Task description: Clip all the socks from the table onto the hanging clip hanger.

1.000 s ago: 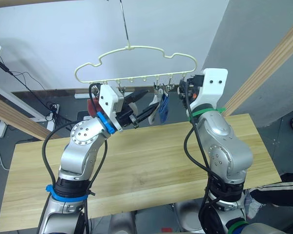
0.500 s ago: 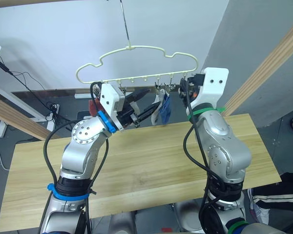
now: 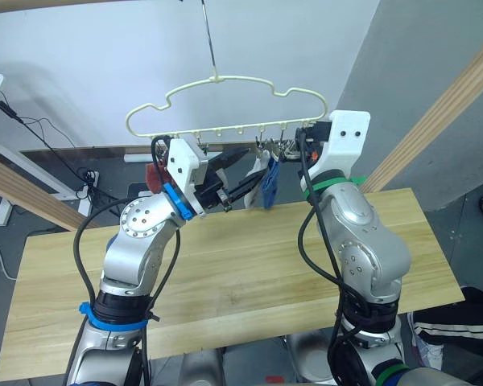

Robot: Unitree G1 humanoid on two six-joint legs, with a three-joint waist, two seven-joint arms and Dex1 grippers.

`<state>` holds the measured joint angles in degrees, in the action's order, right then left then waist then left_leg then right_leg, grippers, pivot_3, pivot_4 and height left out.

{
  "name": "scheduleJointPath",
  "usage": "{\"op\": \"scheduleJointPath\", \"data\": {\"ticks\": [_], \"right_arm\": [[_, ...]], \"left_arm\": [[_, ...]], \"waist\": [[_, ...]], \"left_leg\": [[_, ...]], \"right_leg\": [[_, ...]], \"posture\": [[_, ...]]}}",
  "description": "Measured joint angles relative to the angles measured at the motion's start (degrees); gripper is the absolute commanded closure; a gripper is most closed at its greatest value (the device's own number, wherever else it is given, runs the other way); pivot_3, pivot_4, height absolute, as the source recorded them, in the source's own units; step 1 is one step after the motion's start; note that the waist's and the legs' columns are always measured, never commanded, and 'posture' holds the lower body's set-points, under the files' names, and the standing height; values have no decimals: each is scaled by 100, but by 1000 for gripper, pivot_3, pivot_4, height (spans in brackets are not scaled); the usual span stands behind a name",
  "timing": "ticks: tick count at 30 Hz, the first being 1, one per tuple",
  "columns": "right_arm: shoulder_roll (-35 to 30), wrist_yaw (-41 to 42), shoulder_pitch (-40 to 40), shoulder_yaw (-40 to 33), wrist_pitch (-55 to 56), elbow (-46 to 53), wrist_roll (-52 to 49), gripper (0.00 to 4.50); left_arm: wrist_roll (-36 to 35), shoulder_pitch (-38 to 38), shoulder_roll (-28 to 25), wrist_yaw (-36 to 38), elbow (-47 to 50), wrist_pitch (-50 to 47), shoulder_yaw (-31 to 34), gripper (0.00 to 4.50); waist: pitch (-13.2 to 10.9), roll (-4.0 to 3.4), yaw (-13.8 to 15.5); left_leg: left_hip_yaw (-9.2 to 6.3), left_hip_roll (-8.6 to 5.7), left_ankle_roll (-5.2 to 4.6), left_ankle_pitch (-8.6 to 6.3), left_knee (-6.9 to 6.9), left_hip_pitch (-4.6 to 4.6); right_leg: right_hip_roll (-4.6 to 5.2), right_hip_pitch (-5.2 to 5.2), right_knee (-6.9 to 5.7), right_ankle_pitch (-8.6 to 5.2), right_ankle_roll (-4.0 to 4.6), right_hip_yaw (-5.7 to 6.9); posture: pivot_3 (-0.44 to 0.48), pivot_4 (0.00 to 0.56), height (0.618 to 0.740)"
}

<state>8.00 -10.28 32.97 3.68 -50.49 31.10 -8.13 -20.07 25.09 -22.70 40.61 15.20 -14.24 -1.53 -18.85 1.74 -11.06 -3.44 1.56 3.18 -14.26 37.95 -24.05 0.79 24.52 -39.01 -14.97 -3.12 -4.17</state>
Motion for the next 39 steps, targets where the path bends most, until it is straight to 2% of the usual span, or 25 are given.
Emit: {"op": "scheduleJointPath", "data": {"ticks": [8, 12, 16, 19, 23, 26, 35, 39], "right_arm": [[-1, 0, 0, 10, 8, 0, 5, 4468], [-1, 2, 0, 27, 24, 0, 5, 4468], [-2, 7, 1, 18, 52, -2, 3, 4500], [-3, 15, 1, 2, 52, -8, 3, 4500], [-4, 26, 1, 2, 51, -10, 1, 4500], [-6, 32, 1, -16, 46, -12, 1, 4500], [-7, 137, 2, -16, 8, -77, -12, 4500], [-8, 153, 3, -13, 3, -89, -11, 4500]], "left_arm": [[-1, -43, 17, -48, 4, -20, -27, 1844], [297, -577, 30, -419, 21, 2, -34, 1844], [957, -1764, 511, -1534, 7, 256, 149, 782], [1222, -2376, 880, -2386, 9, 299, 577, 41], [1208, -2856, 1393, -3429, 97, -94, 1414, 14], [1073, -2989, 1387, -3820, -74, -476, 2061, 14], [523, -2385, 1100, -3998, -1194, -1051, 2855, 14], [352, -2340, 1010, -3987, -1629, -1406, 2892, 14]], "waist": [[1, -1, -3], [7, -2, -17], [13, 0, -17], [14, 1, -2], [20, 10, 0], [20, 11, -3], [25, 19, 20], [25, 19, 4]], "left_leg": [[0, 0, 0, 0, 0, 1], [2, 4, 0, 0, -3, 2], [-1, 12, -1, -1, -3, 2], [-4, 6, -2, 0, 0, 2], [-2, -1, -5, 2, 5, 8], [-8, -2, -5, 2, 4, 9], [-12, -3, -5, 2, 2, 9], [-12, 1, -5, 2, 0, 8]], "right_leg": [[0, 0, 0, 0, 0, 0], [3, 0, 0, 0, 0, -2], [16, 1, 0, 0, 0, -1], [24, 0, -4, 0, -1, 2], [24, -12, 0, 4, -7, 2], [12, -11, -2, 4, -6, 8], [8, -13, 0, 5, -5, 12], [13, -13, 1, 5, -5, 11]], "posture": [[-256, 270, 740], [-253, 272, 740], [-251, 275, 740], [-245, 276, 740], [-235, 281, 740], [-231, 281, 740], [-233, 282, 740], [-241, 281, 740]]}}
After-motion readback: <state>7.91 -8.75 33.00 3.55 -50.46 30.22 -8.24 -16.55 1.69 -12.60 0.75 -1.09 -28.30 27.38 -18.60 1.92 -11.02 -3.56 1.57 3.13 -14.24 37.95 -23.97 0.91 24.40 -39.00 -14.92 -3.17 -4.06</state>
